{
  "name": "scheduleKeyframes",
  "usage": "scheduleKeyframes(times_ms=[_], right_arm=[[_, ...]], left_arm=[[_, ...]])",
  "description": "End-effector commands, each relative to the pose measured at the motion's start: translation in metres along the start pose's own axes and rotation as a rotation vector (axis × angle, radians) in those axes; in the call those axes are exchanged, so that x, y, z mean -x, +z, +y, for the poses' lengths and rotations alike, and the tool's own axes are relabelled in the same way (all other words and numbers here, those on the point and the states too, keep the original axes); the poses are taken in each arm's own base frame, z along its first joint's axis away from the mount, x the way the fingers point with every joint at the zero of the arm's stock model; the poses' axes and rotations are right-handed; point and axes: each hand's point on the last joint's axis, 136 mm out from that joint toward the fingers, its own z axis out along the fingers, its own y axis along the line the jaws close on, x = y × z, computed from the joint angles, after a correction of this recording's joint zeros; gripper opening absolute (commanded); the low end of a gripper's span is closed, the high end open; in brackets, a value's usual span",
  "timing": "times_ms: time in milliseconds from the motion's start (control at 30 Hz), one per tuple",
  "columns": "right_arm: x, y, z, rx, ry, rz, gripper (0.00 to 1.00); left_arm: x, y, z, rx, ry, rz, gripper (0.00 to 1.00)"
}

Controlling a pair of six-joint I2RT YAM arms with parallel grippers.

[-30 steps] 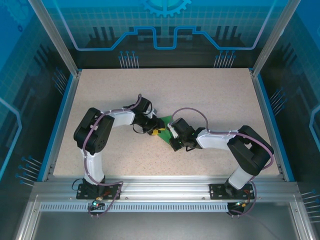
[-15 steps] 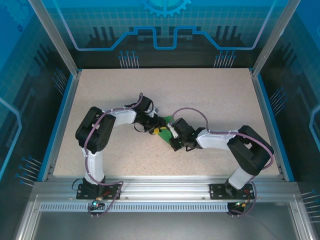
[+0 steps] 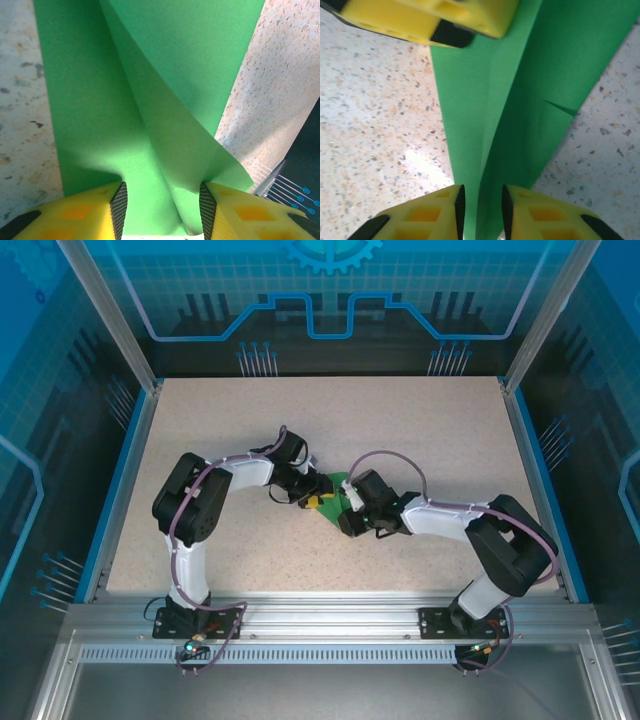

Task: Fold a paper plane with a square sheet of paper (fold left side to right side)
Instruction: Fourth fold the wing at the center of the table.

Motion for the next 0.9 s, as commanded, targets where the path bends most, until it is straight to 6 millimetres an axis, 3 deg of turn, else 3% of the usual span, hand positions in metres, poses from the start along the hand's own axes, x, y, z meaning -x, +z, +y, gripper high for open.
scheduleKeyframes(times_ms=[0,233,367,500,867], right_arm=[[0.008,-0.013,0.01,0.099,0.026,-0.034,0.33],[0.032,-0.038,0.001,0.219,0.158,-0.11,0.4],[0.048,-0.04,-0.009,0.318,0.282,-0.134,0.41],[0.059,-0.03,-0.015,0.391,0.372,-0.129,0.41],[0.067,0.002,-0.013,0.455,0.408,-0.071,0.39]], left_arm=[[-0.005,0.012,0.021,0.074,-0.033,0.03,0.46],[-0.005,0.011,0.02,0.072,-0.03,0.029,0.46],[-0.005,0.012,0.019,0.07,-0.028,0.029,0.46],[-0.005,0.012,0.019,0.069,-0.027,0.029,0.46],[-0.006,0.014,0.018,0.068,-0.025,0.037,0.46]])
